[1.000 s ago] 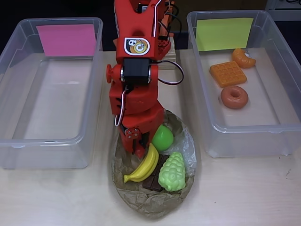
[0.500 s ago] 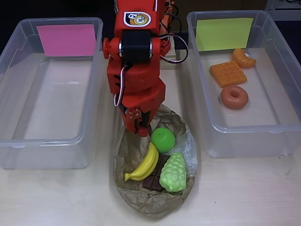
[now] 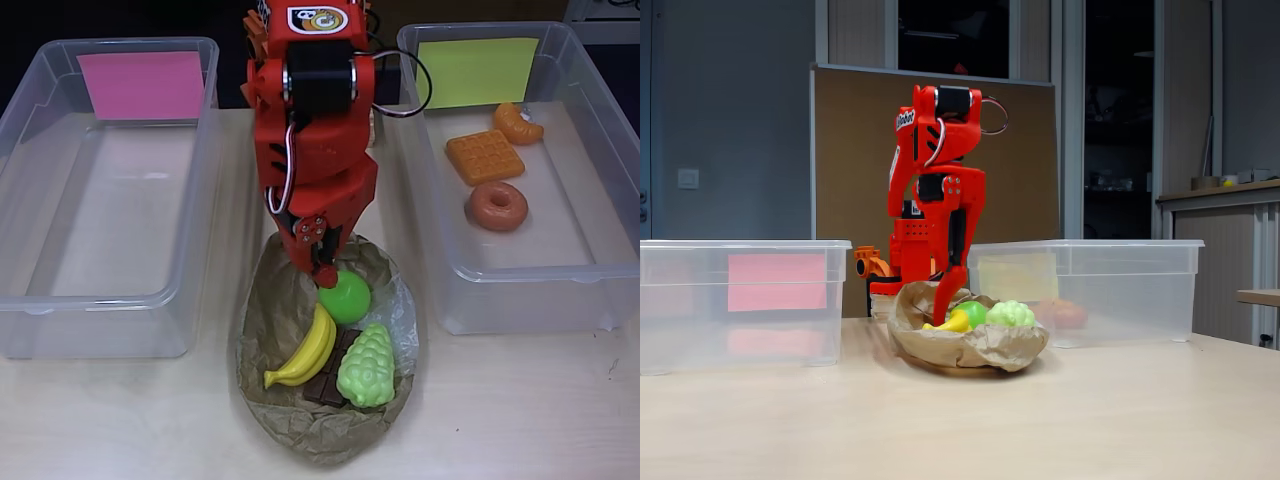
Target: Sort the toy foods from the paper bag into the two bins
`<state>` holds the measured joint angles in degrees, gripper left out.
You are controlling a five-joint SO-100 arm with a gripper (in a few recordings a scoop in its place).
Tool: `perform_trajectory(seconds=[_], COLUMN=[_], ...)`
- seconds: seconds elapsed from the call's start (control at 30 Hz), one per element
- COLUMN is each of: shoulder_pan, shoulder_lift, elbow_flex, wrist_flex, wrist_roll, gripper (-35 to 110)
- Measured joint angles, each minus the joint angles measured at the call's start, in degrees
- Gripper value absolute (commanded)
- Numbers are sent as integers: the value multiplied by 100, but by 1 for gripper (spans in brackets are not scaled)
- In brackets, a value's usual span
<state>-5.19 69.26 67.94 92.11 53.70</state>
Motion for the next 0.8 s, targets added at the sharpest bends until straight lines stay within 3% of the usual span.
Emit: perform_trajectory(seconds=[0.53, 0.8], shoulder_pan=[-668, -809], shoulder_lift=[-984, -1046], elbow_flex=[-1767, -1521], wrist_flex=[-255, -35], wrist_roll=[281, 308], gripper=[2, 21])
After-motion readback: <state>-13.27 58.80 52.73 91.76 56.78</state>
